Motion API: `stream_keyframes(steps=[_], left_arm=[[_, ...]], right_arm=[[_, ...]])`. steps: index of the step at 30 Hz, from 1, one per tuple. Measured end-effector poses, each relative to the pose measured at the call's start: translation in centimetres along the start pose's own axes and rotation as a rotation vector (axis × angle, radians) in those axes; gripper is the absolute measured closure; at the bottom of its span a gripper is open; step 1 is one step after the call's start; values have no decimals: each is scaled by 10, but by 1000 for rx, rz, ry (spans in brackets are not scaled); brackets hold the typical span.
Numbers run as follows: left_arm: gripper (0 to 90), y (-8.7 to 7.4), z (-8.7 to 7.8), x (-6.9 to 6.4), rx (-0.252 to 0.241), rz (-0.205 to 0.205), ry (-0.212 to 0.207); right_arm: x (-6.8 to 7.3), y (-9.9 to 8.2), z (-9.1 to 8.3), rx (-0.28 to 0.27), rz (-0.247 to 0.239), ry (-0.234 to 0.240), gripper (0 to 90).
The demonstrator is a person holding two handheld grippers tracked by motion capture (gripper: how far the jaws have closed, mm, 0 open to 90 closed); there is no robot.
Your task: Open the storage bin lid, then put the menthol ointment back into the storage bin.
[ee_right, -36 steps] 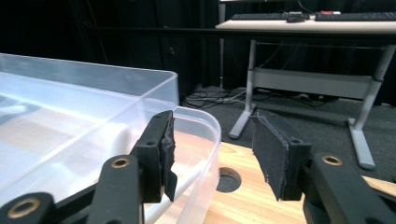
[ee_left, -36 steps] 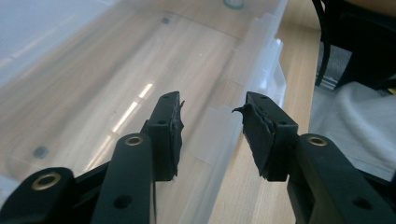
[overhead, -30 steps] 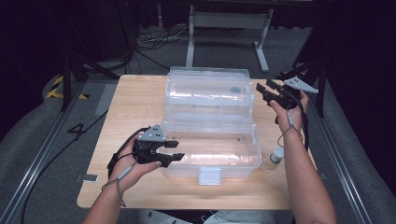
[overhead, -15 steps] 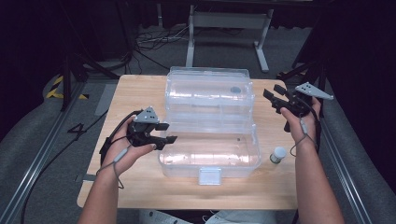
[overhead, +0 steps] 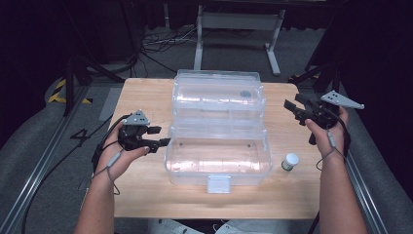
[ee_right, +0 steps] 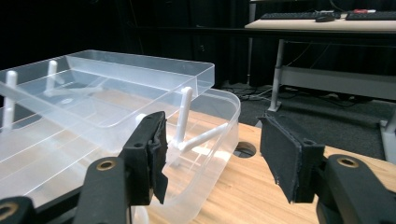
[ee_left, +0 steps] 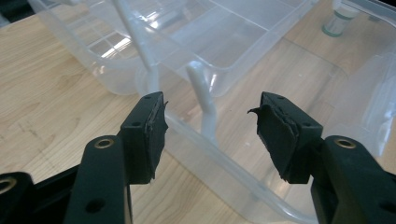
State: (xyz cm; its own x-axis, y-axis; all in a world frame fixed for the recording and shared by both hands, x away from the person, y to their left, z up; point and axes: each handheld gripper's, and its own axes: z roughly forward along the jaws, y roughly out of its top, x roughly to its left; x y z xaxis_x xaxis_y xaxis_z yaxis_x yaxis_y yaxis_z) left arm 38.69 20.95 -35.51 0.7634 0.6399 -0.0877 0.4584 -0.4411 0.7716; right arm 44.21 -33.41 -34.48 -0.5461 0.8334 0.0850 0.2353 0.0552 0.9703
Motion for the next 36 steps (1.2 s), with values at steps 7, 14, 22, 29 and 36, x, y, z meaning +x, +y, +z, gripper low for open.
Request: stream_keyframes(steps=[7,14,22,29,36], left_arm=[[418,-3,-4,8,1,-40,18],[408,-5,-5,16,2,-56,34],[404,-8,-6,23,11,-78,47],[386,-8,-6,25,23,-103,58],[373,-9,-6,27,31,-94,74]], right_arm=[[-3,0,-10,70,-9,-72,426],[-2,-1,-24,76,35,-86,368],[0,0,-35,138,-38,-39,361],[3,4,-46,193,-7,-20,449],[5,6,-51,264,-58,-33,478]])
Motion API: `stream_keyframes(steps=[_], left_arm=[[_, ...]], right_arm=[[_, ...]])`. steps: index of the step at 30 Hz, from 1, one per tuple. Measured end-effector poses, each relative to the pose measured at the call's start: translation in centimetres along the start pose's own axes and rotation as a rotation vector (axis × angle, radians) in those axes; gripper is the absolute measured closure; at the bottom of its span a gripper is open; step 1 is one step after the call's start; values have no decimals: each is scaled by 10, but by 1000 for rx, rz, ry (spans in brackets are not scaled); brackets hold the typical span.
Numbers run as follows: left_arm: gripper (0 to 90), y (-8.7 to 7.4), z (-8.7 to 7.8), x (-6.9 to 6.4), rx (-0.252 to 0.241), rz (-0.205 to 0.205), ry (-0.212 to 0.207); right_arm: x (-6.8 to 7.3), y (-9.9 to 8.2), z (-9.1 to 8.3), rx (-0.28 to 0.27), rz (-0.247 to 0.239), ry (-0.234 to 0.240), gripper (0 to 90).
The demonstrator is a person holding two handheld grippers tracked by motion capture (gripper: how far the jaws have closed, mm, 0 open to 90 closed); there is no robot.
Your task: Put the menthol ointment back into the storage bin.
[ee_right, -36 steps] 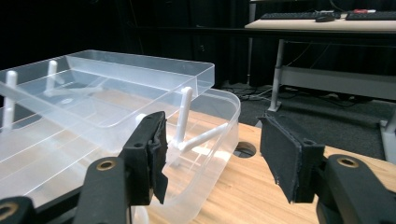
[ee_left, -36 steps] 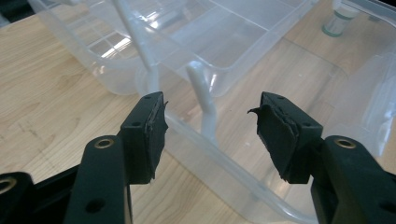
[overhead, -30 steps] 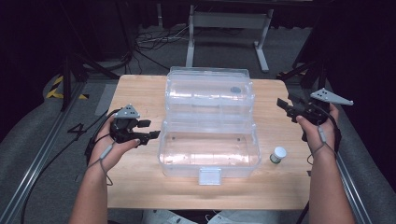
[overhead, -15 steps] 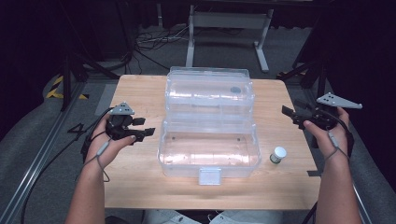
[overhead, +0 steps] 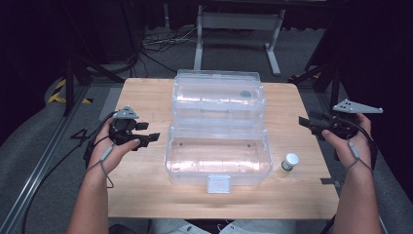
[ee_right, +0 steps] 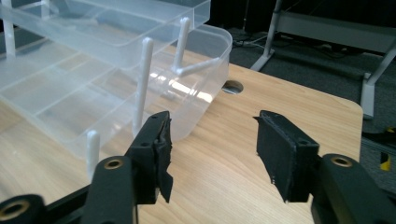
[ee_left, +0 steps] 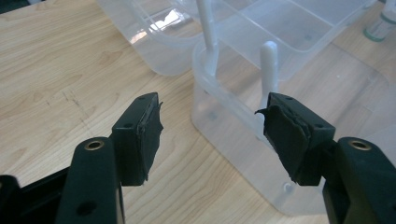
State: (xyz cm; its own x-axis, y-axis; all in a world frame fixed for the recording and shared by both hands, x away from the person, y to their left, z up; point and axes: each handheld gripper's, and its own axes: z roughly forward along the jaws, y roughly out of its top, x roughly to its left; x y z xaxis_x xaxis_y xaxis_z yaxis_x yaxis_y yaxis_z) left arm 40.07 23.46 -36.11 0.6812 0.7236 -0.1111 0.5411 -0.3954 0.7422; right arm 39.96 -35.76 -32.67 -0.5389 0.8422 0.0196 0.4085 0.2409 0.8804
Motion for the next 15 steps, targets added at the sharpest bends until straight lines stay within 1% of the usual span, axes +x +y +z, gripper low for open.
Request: stream_keyframes(steps=[2,3,5,7,8,9,10,15], left_arm=[[372,0,0,0,0,-5,-5],[372,0,1,0,1,-3,-5],[372,-1,1,0,4,-3,-9],[372,-1,2,0,9,3,-7],[372,-1,2,0,9,3,-7],[372,-1,2,0,13,6,-5],[372,-1,2,0,17,10,-3],[372,-2,3,-1,24,8,-4]], right_arm=[[2,0,0,42,-12,16,487],[3,-1,0,62,-23,22,474],[6,-2,2,109,-28,27,445],[8,-3,3,155,-69,30,442],[8,-3,3,155,-69,30,442],[9,-5,4,191,-89,41,446],[10,-5,5,210,-90,46,452],[12,-9,8,268,-107,61,446]])
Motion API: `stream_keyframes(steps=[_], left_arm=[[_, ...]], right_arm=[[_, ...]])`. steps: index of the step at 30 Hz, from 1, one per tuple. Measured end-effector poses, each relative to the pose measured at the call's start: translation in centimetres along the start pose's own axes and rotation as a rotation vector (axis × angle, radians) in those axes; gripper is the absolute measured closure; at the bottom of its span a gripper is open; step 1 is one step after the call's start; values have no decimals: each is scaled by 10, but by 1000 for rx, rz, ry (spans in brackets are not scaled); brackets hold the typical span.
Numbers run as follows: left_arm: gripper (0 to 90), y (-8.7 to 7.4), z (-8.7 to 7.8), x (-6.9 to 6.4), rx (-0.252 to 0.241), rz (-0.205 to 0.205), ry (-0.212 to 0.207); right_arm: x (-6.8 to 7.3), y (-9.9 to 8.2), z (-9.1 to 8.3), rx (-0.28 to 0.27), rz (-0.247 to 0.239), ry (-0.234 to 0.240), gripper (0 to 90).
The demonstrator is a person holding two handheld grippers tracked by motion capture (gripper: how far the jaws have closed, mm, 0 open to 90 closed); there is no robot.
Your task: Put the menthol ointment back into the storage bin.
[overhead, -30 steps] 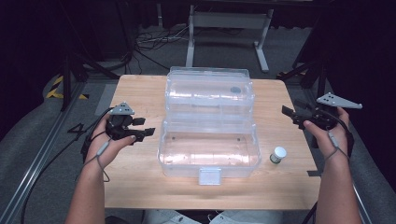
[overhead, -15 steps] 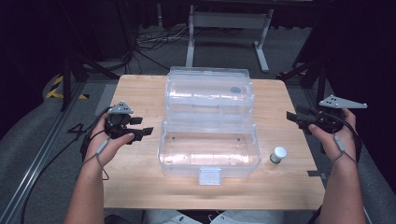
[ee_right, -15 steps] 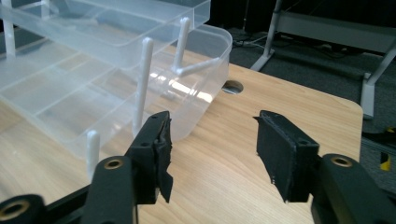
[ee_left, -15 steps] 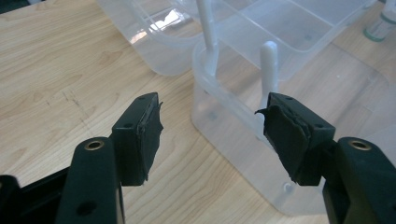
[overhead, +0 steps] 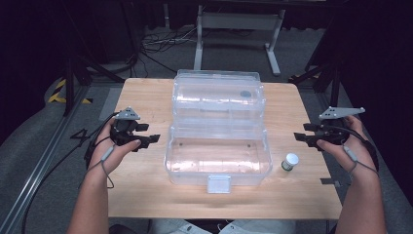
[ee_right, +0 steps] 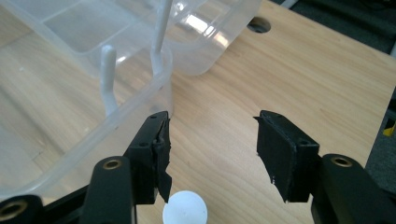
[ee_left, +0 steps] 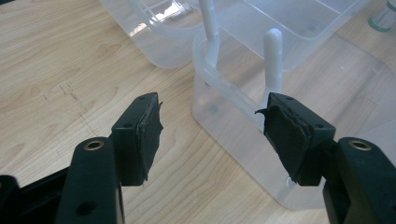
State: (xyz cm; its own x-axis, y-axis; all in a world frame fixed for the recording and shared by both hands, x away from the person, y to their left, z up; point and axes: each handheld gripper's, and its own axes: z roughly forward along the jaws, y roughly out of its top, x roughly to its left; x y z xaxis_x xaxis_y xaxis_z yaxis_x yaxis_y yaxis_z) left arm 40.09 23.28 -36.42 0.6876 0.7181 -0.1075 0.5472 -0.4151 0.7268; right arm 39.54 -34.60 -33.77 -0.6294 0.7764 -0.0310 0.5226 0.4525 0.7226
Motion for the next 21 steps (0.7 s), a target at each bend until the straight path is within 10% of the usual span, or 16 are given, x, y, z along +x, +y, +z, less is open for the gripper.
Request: stream_keyframes(steps=[21], left_arm=[[368,-1,1,1,18,1,1]], right_arm=[[4,-11,21,216,-32,74,442]])
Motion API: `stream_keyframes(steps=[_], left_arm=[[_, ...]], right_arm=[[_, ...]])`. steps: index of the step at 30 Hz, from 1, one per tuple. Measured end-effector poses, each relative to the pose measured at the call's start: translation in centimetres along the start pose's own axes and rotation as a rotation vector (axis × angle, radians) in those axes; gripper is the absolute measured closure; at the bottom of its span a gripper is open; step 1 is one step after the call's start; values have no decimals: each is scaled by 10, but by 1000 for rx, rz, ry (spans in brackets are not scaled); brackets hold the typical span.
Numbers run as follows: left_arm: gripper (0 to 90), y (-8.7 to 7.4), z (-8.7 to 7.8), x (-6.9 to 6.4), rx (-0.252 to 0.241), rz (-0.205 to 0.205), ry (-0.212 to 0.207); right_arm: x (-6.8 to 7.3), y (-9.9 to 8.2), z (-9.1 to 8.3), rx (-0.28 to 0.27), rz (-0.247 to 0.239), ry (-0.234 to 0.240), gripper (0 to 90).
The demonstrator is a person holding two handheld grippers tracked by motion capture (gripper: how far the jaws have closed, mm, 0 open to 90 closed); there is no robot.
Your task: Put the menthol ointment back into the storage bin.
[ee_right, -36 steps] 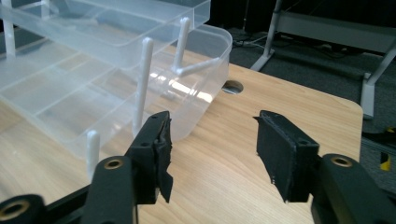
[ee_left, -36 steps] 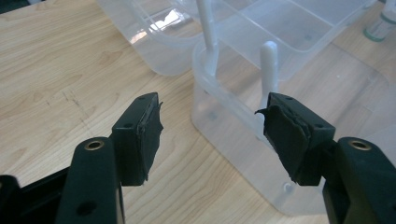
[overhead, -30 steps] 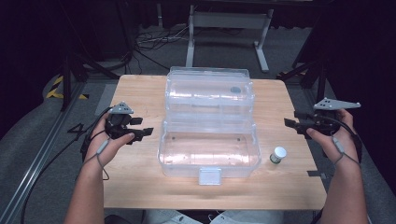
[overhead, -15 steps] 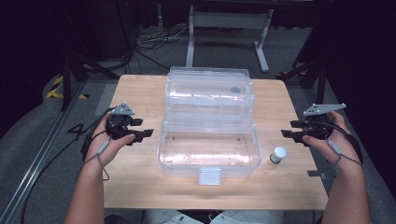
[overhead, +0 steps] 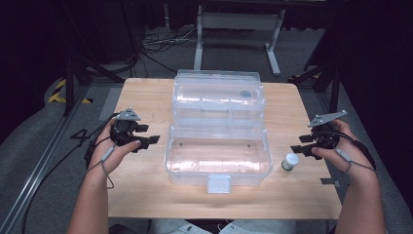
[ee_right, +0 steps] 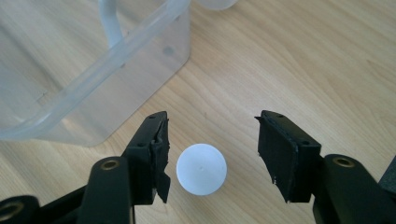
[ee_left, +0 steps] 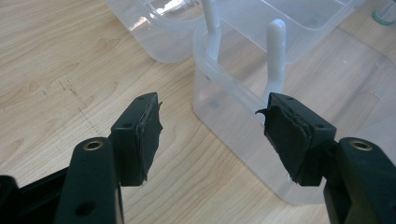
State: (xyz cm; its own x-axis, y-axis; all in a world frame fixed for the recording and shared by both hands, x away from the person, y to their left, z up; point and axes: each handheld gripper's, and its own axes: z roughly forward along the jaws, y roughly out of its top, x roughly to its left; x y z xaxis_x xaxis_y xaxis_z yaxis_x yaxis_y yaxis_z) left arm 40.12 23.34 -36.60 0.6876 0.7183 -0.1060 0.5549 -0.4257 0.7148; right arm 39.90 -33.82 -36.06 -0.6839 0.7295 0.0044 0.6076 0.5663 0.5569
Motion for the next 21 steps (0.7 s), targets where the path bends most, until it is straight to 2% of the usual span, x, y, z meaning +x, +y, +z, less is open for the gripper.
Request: stream_keyframes(steps=[5,21], left_arm=[[367,0,0,0,3,-1,1],[365,-1,0,1,9,-1,-1]], right_arm=[[0,-1,6,38,-1,9,433],[3,-6,29,172,-29,85,408]])
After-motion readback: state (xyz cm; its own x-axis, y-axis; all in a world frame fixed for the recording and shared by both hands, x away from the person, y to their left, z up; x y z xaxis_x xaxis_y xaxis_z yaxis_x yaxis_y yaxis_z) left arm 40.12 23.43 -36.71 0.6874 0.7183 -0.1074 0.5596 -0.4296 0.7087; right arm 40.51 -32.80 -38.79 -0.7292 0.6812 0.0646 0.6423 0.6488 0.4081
